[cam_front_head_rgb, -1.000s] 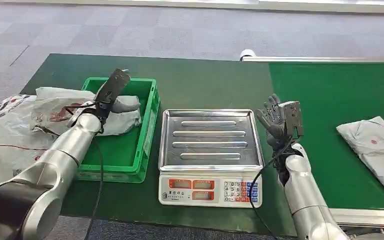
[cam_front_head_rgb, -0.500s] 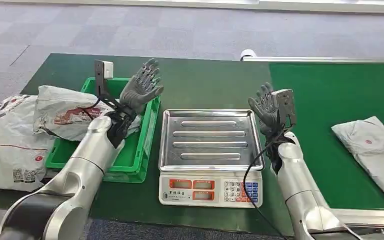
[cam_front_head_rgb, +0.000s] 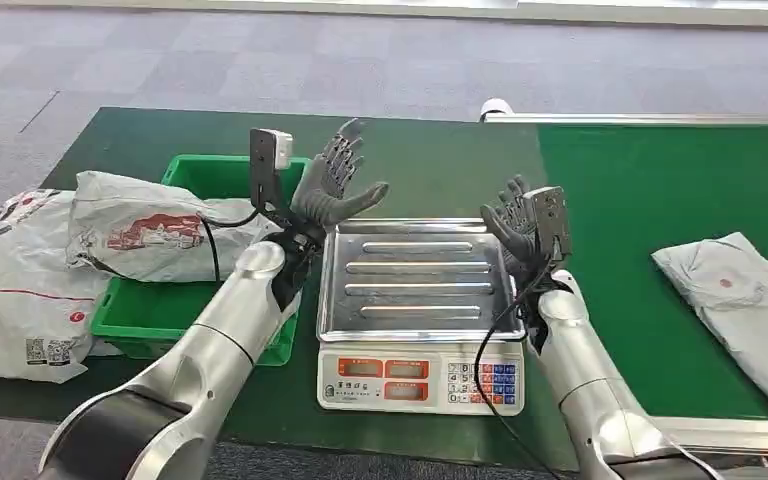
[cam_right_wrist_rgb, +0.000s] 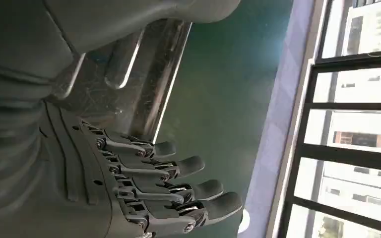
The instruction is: Moved the parcel from conveyor to table for the left to box.
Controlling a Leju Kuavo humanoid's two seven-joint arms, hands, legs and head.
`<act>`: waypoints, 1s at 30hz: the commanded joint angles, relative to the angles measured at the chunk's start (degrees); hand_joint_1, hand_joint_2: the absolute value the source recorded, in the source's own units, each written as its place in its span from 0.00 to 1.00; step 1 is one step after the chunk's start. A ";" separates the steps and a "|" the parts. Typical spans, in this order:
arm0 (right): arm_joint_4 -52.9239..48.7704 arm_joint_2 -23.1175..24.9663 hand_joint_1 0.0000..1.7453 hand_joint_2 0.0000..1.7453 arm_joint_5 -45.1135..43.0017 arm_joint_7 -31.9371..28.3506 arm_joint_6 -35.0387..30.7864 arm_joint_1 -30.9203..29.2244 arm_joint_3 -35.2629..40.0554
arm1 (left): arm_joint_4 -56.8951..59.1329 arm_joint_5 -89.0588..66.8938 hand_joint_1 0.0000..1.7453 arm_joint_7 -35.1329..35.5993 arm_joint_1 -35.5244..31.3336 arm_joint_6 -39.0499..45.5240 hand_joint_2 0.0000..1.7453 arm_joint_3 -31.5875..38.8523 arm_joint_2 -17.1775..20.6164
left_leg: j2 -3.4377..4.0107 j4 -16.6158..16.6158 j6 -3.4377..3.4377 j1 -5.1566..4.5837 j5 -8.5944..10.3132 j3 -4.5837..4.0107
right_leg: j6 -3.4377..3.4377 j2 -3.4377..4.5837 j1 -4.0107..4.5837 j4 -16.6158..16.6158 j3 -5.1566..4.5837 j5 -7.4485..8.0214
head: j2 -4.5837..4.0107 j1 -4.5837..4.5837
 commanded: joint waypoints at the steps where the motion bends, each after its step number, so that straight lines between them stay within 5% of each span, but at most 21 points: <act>1: 6.20 -0.49 0.00 1.00 -0.27 0.00 -0.20 -3.00 2.89 | 3.77 -0.34 0.00 -0.07 -1.15 0.83 1.00 -4.59 0.58 | 0.17 -0.18 0.04 -0.01 -0.05 0.39 | -0.10 0.06 0.03 -0.17 0.33 -0.01 | 0.00 0.00; 11: 5.24 0.90 0.00 1.00 -0.49 -0.89 -1.79 -0.49 8.72 | 4.54 0.87 0.00 -3.90 2.70 13.28 1.00 -5.16 0.38 | 0.17 -0.10 0.01 0.01 -0.05 0.22 | -0.06 0.11 0.02 -0.10 0.17 0.00 | 0.00 0.00; 15: 2.82 0.80 0.00 1.00 0.24 -0.97 -2.74 1.16 9.48 | 4.31 -0.09 0.00 -4.58 4.23 14.20 1.00 -6.33 -0.07 | 0.30 -0.43 0.04 0.03 -0.06 0.70 | -0.16 0.14 0.08 -0.42 0.62 0.01 | 0.00 0.00; 30: -3.75 -1.08 0.00 1.00 6.40 2.29 -7.57 1.86 5.59 | 3.20 -1.52 0.00 -6.49 5.60 14.59 1.00 -5.79 -0.39 | 0.04 -0.08 0.03 -0.03 -0.03 0.17 | -0.07 -0.05 -0.02 -0.06 0.14 -0.04 | 0.00 0.00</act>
